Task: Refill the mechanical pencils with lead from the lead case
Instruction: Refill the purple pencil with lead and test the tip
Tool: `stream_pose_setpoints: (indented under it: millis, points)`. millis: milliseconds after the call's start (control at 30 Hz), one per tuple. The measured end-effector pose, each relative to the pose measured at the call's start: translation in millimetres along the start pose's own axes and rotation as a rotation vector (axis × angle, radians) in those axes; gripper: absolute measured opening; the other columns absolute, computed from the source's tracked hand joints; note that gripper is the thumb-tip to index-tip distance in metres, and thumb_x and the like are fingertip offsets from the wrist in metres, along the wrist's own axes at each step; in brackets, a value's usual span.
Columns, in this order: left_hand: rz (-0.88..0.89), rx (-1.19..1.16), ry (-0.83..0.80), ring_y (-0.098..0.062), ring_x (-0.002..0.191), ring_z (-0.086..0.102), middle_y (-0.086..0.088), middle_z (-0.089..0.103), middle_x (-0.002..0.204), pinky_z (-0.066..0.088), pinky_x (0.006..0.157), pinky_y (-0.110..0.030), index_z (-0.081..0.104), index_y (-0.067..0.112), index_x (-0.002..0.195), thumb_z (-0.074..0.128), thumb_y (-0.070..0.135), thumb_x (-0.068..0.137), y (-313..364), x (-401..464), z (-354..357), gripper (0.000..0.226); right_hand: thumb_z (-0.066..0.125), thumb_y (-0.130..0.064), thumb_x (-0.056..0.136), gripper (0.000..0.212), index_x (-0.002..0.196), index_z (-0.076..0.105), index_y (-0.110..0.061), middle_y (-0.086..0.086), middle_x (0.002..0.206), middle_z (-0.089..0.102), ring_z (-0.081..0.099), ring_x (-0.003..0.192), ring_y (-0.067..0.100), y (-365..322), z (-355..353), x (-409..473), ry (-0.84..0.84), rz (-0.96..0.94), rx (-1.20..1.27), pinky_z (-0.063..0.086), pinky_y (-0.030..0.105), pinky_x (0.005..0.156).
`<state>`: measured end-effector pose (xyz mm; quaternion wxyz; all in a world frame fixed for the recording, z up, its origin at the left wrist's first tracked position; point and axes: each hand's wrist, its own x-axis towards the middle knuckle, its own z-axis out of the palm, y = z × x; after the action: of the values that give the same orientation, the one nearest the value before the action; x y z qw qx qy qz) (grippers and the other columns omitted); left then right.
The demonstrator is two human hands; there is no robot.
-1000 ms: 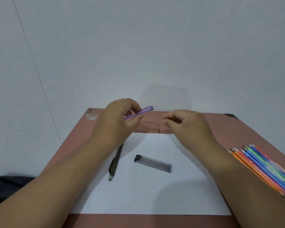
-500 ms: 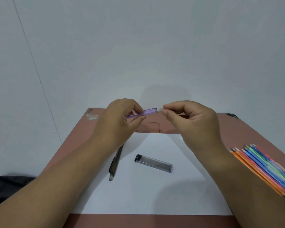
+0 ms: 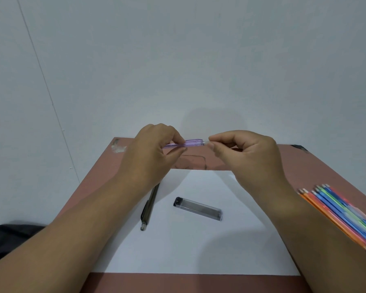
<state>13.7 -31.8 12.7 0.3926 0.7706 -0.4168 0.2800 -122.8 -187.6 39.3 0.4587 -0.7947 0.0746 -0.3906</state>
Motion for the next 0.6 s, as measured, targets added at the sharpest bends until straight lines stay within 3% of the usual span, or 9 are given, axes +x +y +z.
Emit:
stream_pose_setpoints:
  millis: [200,333,433,600]
  points:
    - [0.039,-0.033,0.023,-0.016,0.082,0.057,0.012,0.064,0.082,0.048,0.069,-0.034,0.07,0.027,0.086,0.082,0.023,0.082,2.5,-1.0,1.1,0.013,0.082,-0.014,0.085,0.017,0.082,0.078,-0.031,-0.02,0.074,0.074,0.069,0.072,-0.001,0.3,1.5,0.4,-0.008,0.023,0.017,0.049,0.01,0.068]
    - [0.041,-0.113,0.021,-0.019,0.076,0.059,0.006,0.065,0.078,0.051,0.066,-0.041,0.072,0.023,0.084,0.083,0.022,0.08,5.5,-2.5,4.4,0.012,0.082,-0.015,0.084,0.013,0.085,0.079,-0.027,-0.013,0.076,0.075,0.07,0.075,0.005,0.4,1.1,1.3,0.013,0.057,0.075,0.053,0.017,0.073]
    - [0.035,-0.155,0.015,-0.018,0.072,0.061,0.005,0.066,0.077,0.052,0.063,-0.042,0.073,0.022,0.086,0.081,0.025,0.081,8.9,-3.2,5.3,0.011,0.082,-0.012,0.083,0.011,0.088,0.08,-0.022,-0.004,0.08,0.077,0.071,0.073,0.011,1.7,1.4,4.3,0.024,0.13,0.207,0.056,0.025,0.075]
    - [0.051,-0.145,-0.024,-0.016,0.075,0.059,0.011,0.067,0.081,0.052,0.065,-0.041,0.07,0.024,0.086,0.08,0.031,0.083,20.6,-5.1,5.0,0.013,0.072,-0.009,0.091,0.007,0.095,0.077,-0.005,0.011,0.082,0.077,0.074,0.072,0.021,-2.5,3.6,4.0,-0.018,0.332,0.54,0.06,0.027,0.067]
